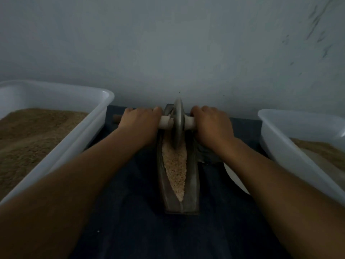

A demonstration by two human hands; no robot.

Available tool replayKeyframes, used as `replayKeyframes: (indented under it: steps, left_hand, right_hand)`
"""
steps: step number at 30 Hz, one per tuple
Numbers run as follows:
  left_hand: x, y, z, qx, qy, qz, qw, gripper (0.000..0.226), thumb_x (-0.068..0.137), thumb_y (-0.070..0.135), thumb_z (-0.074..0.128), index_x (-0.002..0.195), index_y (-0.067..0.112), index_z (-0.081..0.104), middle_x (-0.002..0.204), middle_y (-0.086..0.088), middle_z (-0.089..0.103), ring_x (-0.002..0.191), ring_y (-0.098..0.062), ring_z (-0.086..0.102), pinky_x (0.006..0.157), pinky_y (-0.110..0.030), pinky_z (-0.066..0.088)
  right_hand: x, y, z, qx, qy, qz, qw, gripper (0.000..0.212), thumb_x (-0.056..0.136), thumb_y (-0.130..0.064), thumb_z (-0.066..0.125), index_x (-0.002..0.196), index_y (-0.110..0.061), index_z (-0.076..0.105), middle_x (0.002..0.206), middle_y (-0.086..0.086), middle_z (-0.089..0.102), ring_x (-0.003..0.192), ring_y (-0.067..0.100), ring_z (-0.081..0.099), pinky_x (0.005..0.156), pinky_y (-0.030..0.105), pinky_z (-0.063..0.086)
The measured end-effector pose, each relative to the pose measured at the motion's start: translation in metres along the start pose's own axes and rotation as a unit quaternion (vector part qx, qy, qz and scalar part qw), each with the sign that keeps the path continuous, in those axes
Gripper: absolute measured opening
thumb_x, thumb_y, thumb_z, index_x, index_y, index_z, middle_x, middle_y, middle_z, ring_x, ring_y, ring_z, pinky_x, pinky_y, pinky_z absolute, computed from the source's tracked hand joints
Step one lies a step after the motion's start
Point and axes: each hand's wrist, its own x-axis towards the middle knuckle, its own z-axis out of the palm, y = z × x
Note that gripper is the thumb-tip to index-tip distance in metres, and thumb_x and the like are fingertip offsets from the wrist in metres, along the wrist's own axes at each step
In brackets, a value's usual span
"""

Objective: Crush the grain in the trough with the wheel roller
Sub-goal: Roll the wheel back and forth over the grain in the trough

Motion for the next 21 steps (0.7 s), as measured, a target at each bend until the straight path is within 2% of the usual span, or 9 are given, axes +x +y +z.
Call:
replayKeyframes:
  steps: [2, 4, 7, 10, 14, 18, 21]
  left_hand:
    - [0.008, 0.001, 0.001, -0.011, -0.017, -0.013, 1.000, 0.035, 0.088, 0.023, 0.061, 0.119, 0.025, 0.045, 0.112, -0.005, 0.063, 0.102, -0.030, 0.060, 0.085, -0.044, 0.041]
    - [0.010, 0.003, 0.003, -0.009, -0.002, -0.019, 1.000, 0.037, 0.088, 0.024, 0.063, 0.121, 0.026, 0.045, 0.112, -0.005, 0.061, 0.101, -0.029, 0.060, 0.085, -0.044, 0.042]
    - [0.004, 0.006, 0.005, 0.011, 0.038, -0.022, 0.999, 0.036, 0.087, 0.023, 0.064, 0.119, 0.024, 0.047, 0.107, -0.005, 0.063, 0.096, -0.028, 0.062, 0.080, -0.040, 0.041]
    - [-0.010, 0.012, 0.005, 0.041, 0.081, -0.011, 0.996, 0.027, 0.087, 0.024, 0.065, 0.109, 0.022, 0.049, 0.101, -0.003, 0.065, 0.089, -0.025, 0.064, 0.073, -0.036, 0.036]
    - [-0.037, 0.019, 0.000, 0.048, 0.085, -0.008, 0.995, 0.026, 0.087, 0.027, 0.067, 0.104, 0.022, 0.048, 0.100, 0.000, 0.064, 0.085, -0.021, 0.062, 0.069, -0.032, 0.033]
    - [-0.076, 0.020, -0.010, 0.004, 0.076, -0.001, 0.997, 0.030, 0.085, 0.029, 0.067, 0.106, 0.024, 0.047, 0.103, 0.003, 0.063, 0.088, -0.019, 0.061, 0.068, -0.029, 0.034]
    - [-0.104, 0.021, -0.020, -0.026, 0.090, 0.010, 0.996, 0.038, 0.083, 0.029, 0.068, 0.117, 0.027, 0.051, 0.108, 0.005, 0.064, 0.094, -0.017, 0.061, 0.071, -0.029, 0.035]
  right_hand:
    - [0.011, 0.006, 0.005, 0.013, -0.018, 0.001, 1.000, 0.022, 0.087, -0.023, 0.061, 0.108, -0.017, 0.054, 0.100, 0.007, 0.061, 0.088, 0.030, 0.058, 0.061, 0.034, 0.028]
    - [0.014, 0.007, 0.009, 0.028, -0.026, 0.002, 0.999, 0.022, 0.088, -0.023, 0.061, 0.108, -0.017, 0.054, 0.098, 0.007, 0.062, 0.084, 0.030, 0.059, 0.059, 0.033, 0.031]
    - [0.004, 0.005, 0.010, 0.041, -0.010, 0.014, 0.999, 0.020, 0.087, -0.026, 0.062, 0.104, -0.018, 0.055, 0.093, 0.006, 0.064, 0.079, 0.030, 0.060, 0.055, 0.032, 0.028]
    - [-0.016, 0.003, 0.007, 0.056, 0.003, 0.030, 0.998, 0.017, 0.085, -0.029, 0.062, 0.098, -0.018, 0.058, 0.090, 0.005, 0.065, 0.079, 0.030, 0.061, 0.057, 0.032, 0.028]
    - [-0.044, -0.003, -0.003, 0.053, 0.019, 0.009, 0.998, 0.011, 0.079, -0.018, 0.065, 0.085, -0.015, 0.055, 0.078, 0.006, 0.060, 0.069, 0.030, 0.057, 0.056, 0.033, 0.022]
    - [-0.067, -0.011, -0.021, 0.076, 0.039, -0.018, 0.996, 0.010, 0.080, -0.015, 0.067, 0.086, -0.015, 0.058, 0.079, 0.005, 0.061, 0.071, 0.027, 0.055, 0.063, 0.033, 0.026]
    - [-0.089, -0.016, -0.034, 0.101, 0.065, -0.042, 0.992, 0.021, 0.083, -0.020, 0.069, 0.103, -0.017, 0.064, 0.095, 0.003, 0.065, 0.087, 0.024, 0.059, 0.079, 0.037, 0.039]
